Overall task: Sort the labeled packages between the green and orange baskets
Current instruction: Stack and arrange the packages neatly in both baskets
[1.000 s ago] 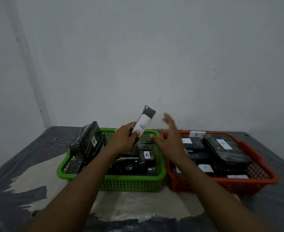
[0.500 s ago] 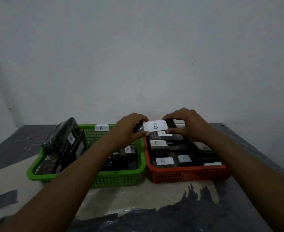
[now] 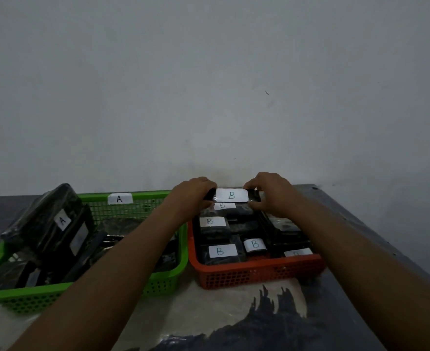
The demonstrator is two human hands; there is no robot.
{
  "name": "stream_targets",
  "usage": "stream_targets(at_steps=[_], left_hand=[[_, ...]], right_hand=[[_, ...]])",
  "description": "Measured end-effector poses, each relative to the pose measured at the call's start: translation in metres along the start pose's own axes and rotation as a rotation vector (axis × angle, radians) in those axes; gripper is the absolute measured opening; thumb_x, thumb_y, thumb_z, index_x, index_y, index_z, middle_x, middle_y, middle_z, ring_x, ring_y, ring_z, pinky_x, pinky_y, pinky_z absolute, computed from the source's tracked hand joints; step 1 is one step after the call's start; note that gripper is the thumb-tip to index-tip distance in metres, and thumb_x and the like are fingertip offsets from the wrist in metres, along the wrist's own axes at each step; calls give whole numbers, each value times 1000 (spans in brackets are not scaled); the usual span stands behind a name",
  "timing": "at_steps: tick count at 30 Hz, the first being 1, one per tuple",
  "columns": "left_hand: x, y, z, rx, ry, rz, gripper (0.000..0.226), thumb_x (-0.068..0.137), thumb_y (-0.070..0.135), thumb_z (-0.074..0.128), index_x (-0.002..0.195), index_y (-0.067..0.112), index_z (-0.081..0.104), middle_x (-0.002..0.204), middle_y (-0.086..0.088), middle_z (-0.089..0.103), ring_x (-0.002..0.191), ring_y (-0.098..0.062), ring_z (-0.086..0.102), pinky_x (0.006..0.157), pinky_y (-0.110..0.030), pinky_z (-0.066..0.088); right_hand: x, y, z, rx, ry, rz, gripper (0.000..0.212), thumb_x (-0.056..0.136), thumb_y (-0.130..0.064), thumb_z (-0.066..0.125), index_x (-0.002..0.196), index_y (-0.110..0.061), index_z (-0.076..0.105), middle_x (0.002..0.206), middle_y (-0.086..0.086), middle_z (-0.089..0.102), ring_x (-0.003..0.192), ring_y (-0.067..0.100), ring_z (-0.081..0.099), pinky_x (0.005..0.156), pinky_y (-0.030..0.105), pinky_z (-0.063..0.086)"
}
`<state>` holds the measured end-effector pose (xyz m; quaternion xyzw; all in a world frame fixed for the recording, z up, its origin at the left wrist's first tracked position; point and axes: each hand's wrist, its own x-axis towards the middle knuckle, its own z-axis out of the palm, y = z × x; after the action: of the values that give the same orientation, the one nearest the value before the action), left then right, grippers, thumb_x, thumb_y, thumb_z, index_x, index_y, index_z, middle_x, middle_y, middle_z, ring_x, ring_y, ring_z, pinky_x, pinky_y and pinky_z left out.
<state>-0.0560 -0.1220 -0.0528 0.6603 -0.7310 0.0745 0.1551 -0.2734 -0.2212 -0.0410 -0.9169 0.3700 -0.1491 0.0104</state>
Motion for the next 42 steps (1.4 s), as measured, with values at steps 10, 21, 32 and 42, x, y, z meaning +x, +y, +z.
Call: stream_targets(at_steps=[10,21,32,42], left_hand=[[0,-9,17,8,-134,62,35,81,41,76,110,23,67,108,5,69,96,-17,64,86,-36,51],[-12,21,15,43,-361,195,37,75,51,78,103,28,71,100,11,69,93,-10,63,75,-28,40],[-25,40,29,352,-354,272,31,90,32,69,117,17,69,108,-5,71,97,-22,69,78,-35,54],[-34,42,24,527,-319,187,23,87,23,70,108,16,64,106,-6,68,100,-28,66,84,-39,42]], right_hand=[[13,11,19,5,-244,29,48,70,-35,85,114,-27,68,108,-6,65,86,9,58,67,20,45],[-10,11,18,45,-597,29,39,66,-32,91,100,-30,71,95,-13,69,89,3,64,73,21,52],[-20,7,24,14,-553,10,46,69,-40,88,111,-32,70,101,-14,69,97,6,63,91,31,52],[-24,10,37,112,-470,-24,47,70,-50,84,113,-38,67,102,-20,66,97,-1,57,85,25,47]])
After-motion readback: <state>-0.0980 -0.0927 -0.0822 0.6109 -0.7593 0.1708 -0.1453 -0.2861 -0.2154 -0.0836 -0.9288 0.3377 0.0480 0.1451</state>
